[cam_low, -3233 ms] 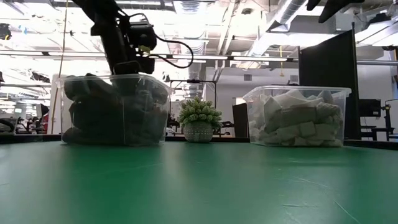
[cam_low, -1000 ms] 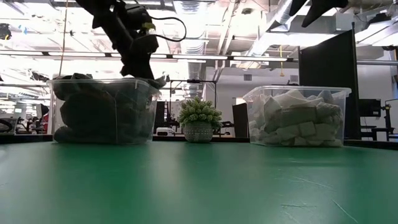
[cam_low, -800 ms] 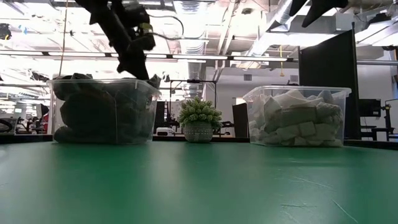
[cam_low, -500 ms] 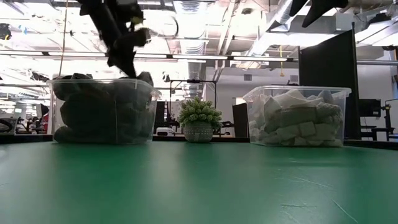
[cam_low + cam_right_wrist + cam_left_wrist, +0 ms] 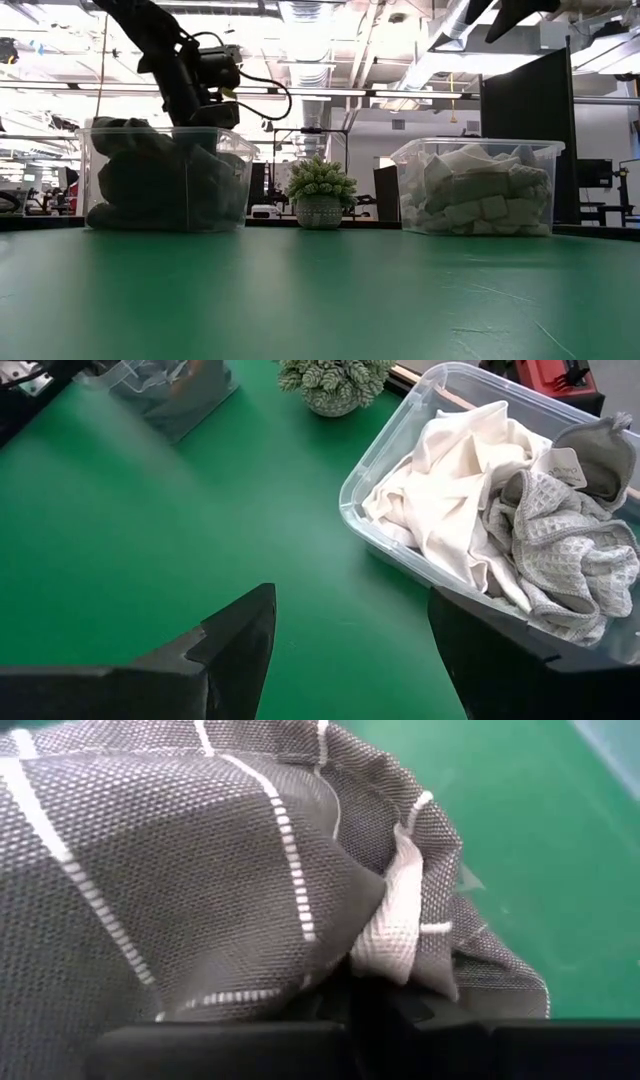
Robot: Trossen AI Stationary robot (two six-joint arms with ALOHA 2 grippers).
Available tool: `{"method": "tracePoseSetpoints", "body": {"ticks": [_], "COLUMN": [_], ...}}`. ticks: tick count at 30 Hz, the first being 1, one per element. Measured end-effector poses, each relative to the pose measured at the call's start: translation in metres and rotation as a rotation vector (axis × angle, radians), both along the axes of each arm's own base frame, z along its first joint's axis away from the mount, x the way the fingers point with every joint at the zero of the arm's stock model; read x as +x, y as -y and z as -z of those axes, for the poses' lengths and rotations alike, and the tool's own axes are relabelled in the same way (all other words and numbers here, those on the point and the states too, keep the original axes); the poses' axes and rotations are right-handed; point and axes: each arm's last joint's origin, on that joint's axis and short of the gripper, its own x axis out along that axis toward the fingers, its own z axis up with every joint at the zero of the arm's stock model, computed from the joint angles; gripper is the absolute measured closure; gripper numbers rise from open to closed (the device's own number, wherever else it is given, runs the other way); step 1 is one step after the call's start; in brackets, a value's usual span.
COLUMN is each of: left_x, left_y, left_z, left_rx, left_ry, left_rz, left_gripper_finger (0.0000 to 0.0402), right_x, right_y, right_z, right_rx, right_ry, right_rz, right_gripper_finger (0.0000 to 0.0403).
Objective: Sort towels by color in basket
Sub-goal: Adjust the black towel, then return to Home Position
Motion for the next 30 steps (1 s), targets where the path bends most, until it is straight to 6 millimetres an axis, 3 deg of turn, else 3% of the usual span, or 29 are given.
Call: {"method": "tracePoseSetpoints", "body": {"ticks": [4,13,17,21,30], "left_x": [-0.001,-0.002,-0.001,-0.005,-0.024], "left_y": [0.001,0.005,0.008,0.013,0.026], "left_z": [-0.017,-0.038,-0.054,-0.080,-0.132], "left_rx": [0.039,-0.086,-0.094,-0.043,0.158], "left_ry": [0.027,0.092,0.106,0.125,0.202], "left_rz": [-0.014,-0.025,-0.008,0.039,0.111], "left_gripper_finger": [0.0341,0.0153,0.0095,0.0076,0.0077], "right_x": [0.000,0.000,0.000,0.000,-0.001], "right_y": [0.000,0.000,0.000,0.000,0.003], "right_z": [0.000,0.000,0.000,0.000,0.000], "right_rx": [-0.002,-0.002,-0.017,-0.020,-0.024], "right_ry": [-0.002,-0.003,-0.009,-0.009,-0.008], "right_rz": [-0.003,-0.004,-0.005,-0.004,0.014], "right_gripper_finger": [0.0113,0.0113,0.0113,0.0113,0.0113]}}
